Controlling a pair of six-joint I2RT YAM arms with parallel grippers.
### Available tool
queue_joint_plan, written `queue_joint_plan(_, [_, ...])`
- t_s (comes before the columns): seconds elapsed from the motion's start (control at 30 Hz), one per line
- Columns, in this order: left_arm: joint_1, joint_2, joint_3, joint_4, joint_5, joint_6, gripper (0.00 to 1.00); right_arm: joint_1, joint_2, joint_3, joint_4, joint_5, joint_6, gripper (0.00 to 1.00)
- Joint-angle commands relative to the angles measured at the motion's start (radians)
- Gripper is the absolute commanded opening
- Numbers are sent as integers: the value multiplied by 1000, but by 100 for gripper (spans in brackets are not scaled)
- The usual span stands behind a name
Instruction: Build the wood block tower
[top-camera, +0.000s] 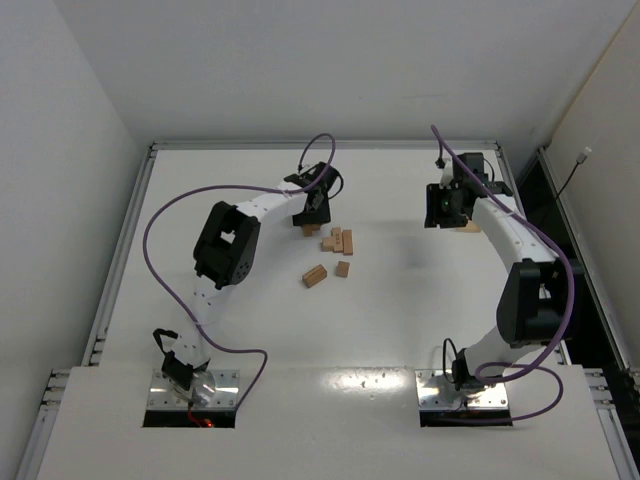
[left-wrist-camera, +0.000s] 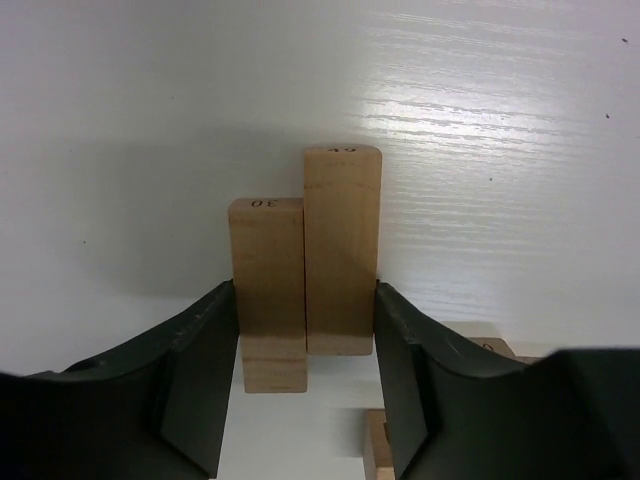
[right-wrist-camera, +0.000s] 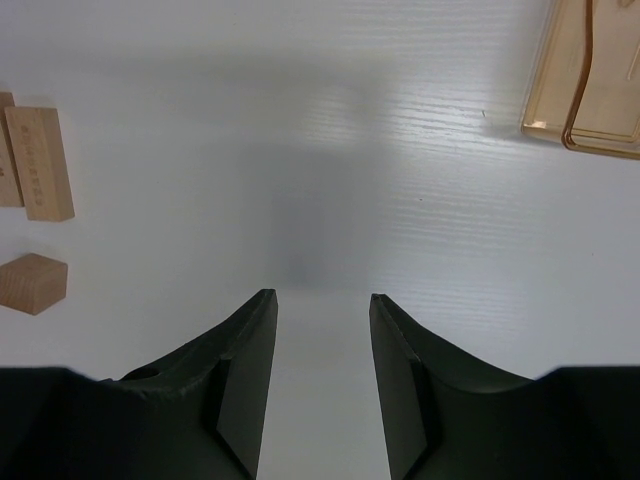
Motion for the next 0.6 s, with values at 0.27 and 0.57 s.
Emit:
queue_joint_plan(0.27, [1,-163,-173,64,39,-13,0,-7,-71,-53,22,-36,14,39])
queue_joint_plan(0.57, [-21,-223,-92,64,60,44,0,-7,-125,-99,31,-47,14,39])
